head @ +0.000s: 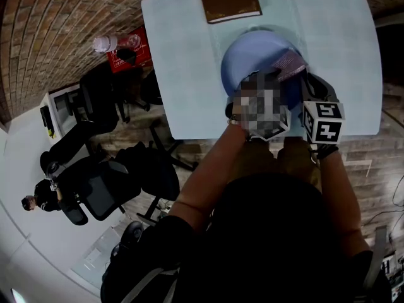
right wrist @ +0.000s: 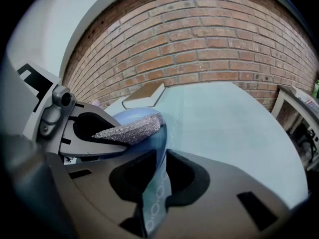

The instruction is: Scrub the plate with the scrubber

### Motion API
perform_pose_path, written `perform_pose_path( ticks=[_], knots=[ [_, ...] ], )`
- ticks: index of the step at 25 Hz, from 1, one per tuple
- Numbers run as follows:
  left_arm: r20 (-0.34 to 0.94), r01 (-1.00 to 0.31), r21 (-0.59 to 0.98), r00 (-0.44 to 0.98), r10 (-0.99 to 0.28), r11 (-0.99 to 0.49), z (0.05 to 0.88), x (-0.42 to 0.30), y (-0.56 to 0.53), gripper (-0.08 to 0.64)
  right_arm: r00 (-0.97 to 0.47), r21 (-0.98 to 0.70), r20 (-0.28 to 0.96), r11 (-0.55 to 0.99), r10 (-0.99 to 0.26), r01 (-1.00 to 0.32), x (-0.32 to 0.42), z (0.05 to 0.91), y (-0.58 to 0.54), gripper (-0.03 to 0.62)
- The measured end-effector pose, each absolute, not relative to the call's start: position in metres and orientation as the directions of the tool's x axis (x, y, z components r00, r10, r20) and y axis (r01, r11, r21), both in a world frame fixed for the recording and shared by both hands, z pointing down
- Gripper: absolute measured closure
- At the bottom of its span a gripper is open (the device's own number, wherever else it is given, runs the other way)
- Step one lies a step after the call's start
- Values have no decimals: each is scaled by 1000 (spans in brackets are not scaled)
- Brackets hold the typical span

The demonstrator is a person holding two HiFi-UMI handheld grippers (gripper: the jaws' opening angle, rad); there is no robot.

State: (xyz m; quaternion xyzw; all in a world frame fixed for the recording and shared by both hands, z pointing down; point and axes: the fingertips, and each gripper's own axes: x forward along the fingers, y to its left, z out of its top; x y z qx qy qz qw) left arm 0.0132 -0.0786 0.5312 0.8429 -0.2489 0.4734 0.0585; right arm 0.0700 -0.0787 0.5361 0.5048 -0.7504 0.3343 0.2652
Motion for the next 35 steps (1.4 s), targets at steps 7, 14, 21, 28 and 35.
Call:
perform_pose_path(
  ticks=[7,14,21,28,35],
  knots=[
    [832,-481,-151,410,-374,-863,532,6,-93,483,-332,-219,735,257,-591,-941,70,537,-80,508],
    [840,-500,-161,384,-384,-851,532,-8,-104,483,-315,-199,739,254,-596,-947,70,535,-79,508],
    [851,-541,-179,335,-406,-822,531,-37,-122,483,-310,-193,742,254,-594,-948,70,536,-80,508],
    [867,-581,-206,266,-422,-788,527,-73,-129,483,-299,-189,741,240,-601,-952,70,537,-81,511],
    [885,-589,-215,220,-411,-779,522,-95,-119,483,-293,-184,742,237,-603,-954,69,537,-85,515]
  ],
)
